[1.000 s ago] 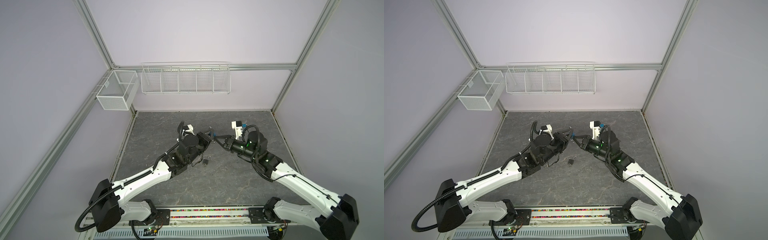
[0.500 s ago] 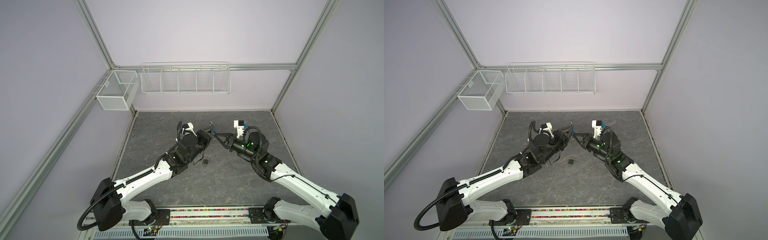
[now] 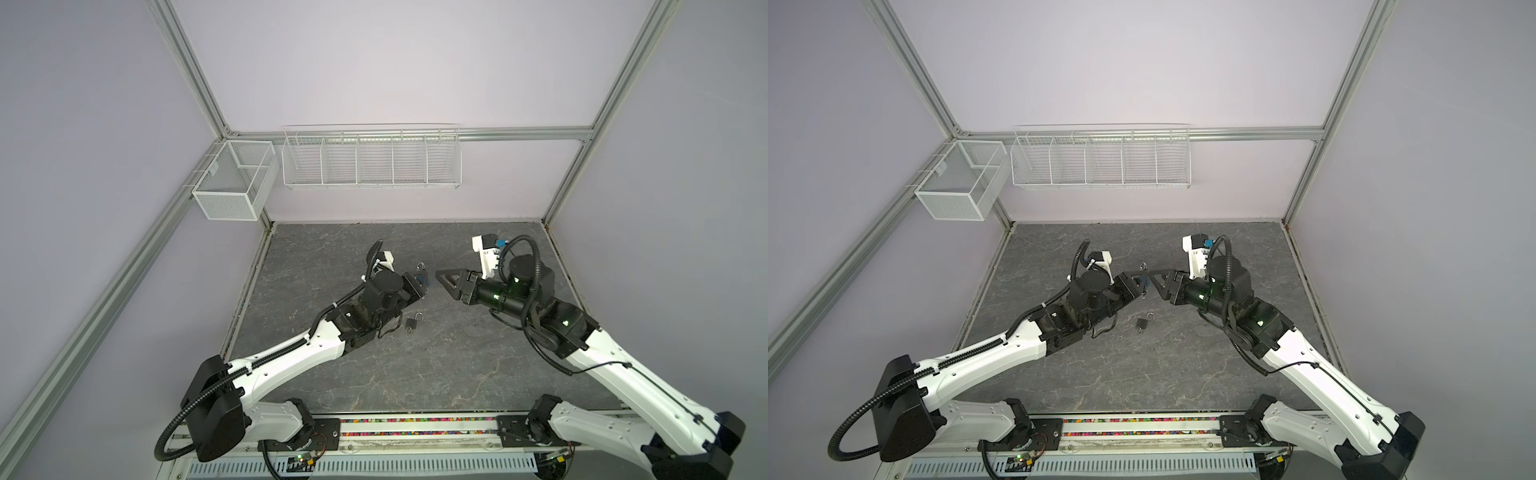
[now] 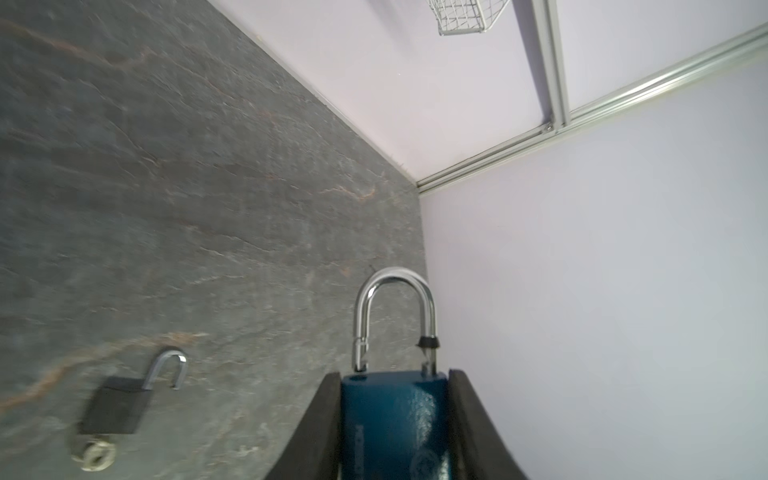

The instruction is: Unlock with the key

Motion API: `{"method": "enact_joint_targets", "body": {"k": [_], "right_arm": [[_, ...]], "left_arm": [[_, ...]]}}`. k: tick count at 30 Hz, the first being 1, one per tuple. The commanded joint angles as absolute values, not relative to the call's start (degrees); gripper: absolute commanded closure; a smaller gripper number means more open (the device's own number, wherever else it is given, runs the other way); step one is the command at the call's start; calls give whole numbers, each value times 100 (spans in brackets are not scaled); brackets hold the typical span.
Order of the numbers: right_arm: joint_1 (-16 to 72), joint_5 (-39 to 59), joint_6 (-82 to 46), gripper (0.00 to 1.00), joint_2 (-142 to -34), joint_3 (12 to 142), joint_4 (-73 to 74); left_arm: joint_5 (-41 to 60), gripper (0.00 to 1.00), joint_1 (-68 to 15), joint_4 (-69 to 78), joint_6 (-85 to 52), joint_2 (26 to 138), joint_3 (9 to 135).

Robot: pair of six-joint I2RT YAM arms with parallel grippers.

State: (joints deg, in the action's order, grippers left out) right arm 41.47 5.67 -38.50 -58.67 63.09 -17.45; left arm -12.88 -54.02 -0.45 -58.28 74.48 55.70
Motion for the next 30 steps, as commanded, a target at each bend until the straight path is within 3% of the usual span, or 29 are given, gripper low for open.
{"method": "enact_joint_targets", "body": {"k": [1,11,16,18,19,21,24,27,30], "right_arm": [[4165,-62,-2695,42,-6033,6684,-3107],[4247,160,-1732,28,-7014,8204,-4780],[4527,-470,-1533,24,-7485,8843,-5618],[4539,-499,-1483,20,-7530,8826,-5641],[4515,-957,-1705,13,-7504,8636,-5594],[3931,-769,-2111,2,-7395,8074,-5371],[2699,194,-2428,3,-6990,7162,-4759],[2665,539,-2623,1,-6915,6813,-4557],[2595,-473,-2823,0,-6814,6644,-4756]], "left_arm": [[-1743,100,-5392,63,-4502,7065,5437],[-1706,100,-6063,2754,-1447,6669,4114],[-1564,100,-6193,3746,-808,6765,3609],[-1695,100,-6200,4027,-721,6859,3482],[-2179,100,-6197,4001,-930,6995,3529],[-2720,100,-6182,2684,-1381,7061,4035],[-2810,100,-6187,2101,-2183,7112,4124],[-2811,100,-6187,2881,-2407,7197,3782],[-2802,100,-6187,2422,-2579,7101,3893]]}}
